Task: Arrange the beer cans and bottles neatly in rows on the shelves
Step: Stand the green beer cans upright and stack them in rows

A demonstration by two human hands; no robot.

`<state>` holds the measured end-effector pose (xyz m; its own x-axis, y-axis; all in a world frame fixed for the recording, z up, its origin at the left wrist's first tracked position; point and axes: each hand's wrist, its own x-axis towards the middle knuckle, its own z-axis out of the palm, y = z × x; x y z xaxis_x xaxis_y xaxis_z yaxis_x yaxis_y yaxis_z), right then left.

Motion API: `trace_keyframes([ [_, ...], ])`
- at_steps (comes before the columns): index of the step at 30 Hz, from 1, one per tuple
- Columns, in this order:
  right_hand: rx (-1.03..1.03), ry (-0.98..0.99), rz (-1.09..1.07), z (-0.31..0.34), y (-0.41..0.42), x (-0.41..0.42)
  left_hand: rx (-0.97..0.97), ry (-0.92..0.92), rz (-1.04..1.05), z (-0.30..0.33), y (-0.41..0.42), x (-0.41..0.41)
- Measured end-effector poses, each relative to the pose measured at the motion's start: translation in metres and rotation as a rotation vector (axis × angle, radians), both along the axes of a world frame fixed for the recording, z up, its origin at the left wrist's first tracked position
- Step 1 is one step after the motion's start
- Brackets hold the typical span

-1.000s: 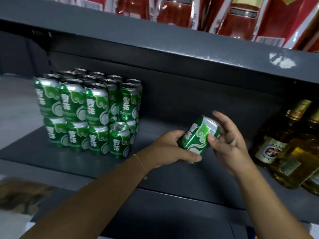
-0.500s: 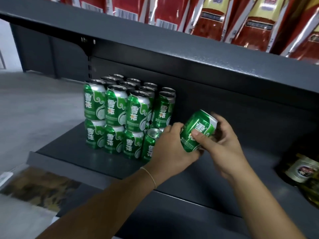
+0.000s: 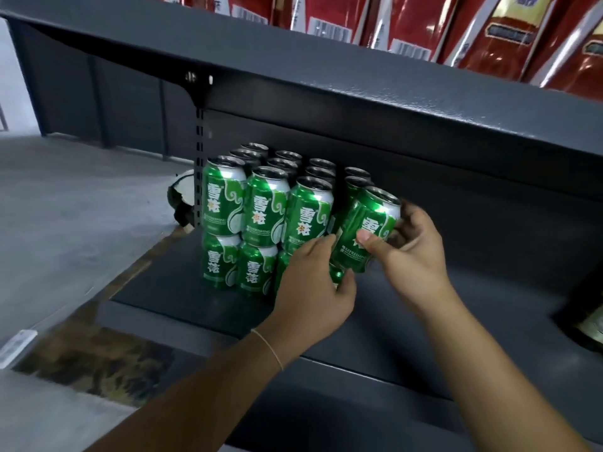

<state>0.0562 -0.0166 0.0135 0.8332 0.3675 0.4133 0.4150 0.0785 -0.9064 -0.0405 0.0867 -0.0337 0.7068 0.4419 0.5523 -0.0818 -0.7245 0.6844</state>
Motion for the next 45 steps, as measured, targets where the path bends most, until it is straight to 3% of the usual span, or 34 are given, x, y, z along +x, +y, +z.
trace_keyframes([
  [35,-0.205,-0.170,-0.043,-0.016,0.018,0.019,-0.010,-0.002,-0.069,-0.017,0.013,0.002],
  [45,-0.091,-0.180,-0.007,-0.024,0.018,0.015,0.039,-0.030,-0.056,-0.013,0.012,-0.001],
])
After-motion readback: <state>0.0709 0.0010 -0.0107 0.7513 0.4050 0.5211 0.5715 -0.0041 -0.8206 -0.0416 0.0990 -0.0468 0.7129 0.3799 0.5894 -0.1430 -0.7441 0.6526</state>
